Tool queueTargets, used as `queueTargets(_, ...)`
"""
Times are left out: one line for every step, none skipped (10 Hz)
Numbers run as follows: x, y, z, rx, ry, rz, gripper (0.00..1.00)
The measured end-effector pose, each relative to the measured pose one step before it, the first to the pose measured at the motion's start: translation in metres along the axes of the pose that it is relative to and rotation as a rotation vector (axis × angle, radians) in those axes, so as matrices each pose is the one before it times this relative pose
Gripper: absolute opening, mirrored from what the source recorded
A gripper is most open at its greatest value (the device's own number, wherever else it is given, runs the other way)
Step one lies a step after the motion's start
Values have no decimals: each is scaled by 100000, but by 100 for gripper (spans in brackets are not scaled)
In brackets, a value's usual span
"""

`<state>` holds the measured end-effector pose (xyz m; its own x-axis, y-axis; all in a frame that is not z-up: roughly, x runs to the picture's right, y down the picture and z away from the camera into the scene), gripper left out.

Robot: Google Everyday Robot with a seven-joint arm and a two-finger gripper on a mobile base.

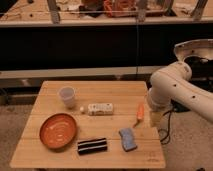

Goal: Place the eraser in the ceramic cup

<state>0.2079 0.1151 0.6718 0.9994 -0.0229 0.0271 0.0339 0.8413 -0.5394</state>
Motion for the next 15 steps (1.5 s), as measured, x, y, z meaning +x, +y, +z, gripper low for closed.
queueTargets(-625, 273, -4, -88, -1037, -1289, 80)
queueTargets(-315, 186, 72, -135, -441, -620, 80)
queueTargets(-2128, 301, 390, -94, -1761, -2846, 80)
queueTargets(-1886, 230, 372, -93, -1139, -2629, 80)
queueTargets(-1337, 177, 296, -97, -955, -2142, 80)
queueTargets(-1454, 373, 479, 10, -1409, -2881, 80)
queueTargets(-745, 403, 568, -120, -1285, -1863, 80)
queueTargets(-375, 278, 659, -303, -1175, -536, 80)
queueTargets(-393, 219, 1066, -419, -695, -1085, 80)
queueTargets(-1376, 93, 1118, -521, -1316, -1964, 80)
queueTargets(-1456, -46, 805, -463, -1191, -1876, 80)
queueTargets(-896, -18, 665, -4, -1370, -1013, 80)
queueTargets(-567, 342, 1417, -177, -2363, -527, 80)
queueTargets(-329, 143, 635, 45, -1747, -15, 80)
queueTargets(-691, 55, 701, 27, -2335, -445, 80)
